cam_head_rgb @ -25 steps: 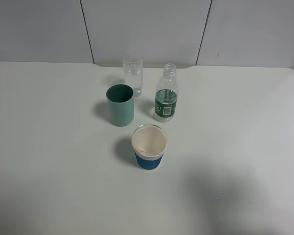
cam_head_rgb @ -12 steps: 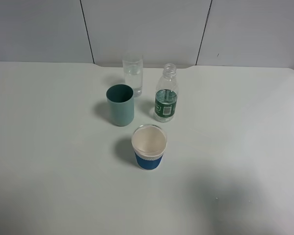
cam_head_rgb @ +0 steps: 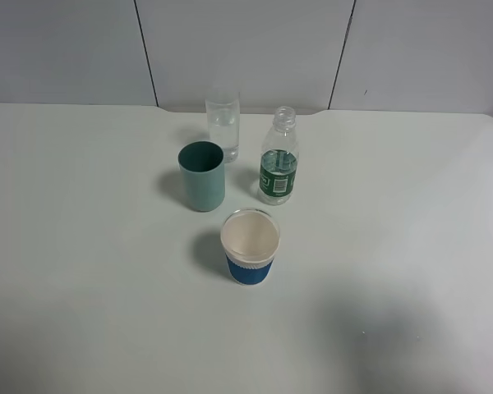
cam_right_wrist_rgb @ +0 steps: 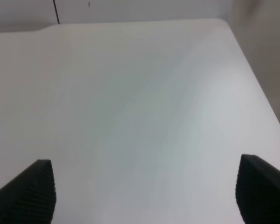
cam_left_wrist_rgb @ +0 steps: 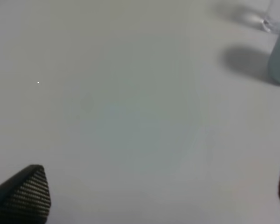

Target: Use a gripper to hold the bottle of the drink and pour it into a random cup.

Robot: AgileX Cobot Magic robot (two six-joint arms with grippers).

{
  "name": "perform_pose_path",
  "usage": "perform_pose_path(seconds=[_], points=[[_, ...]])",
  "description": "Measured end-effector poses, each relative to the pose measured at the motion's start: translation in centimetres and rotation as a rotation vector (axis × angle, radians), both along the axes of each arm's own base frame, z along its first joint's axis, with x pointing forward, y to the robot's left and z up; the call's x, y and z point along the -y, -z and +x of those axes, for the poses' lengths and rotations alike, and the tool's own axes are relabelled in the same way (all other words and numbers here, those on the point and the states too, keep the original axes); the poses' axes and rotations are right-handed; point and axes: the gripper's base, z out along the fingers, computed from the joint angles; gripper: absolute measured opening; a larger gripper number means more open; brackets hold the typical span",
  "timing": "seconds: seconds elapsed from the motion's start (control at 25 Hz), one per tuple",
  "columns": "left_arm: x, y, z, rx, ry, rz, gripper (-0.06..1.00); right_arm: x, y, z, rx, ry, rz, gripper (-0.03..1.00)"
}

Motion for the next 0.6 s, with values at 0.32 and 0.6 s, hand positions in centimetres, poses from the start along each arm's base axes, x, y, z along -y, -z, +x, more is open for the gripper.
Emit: perform_pose_path(seconds=[0.32,0.6], points=[[0.0,0.0,0.0,0.0,0.0,0.0,0.99,0.0,1.7,0.7,-0.065,0.0,0.003,0.77],[0.0,0.0,0.0,0.0,0.0,0.0,0.99,-0.1,1.7,0.7,-0.065,-0.011,0.019,0.77]])
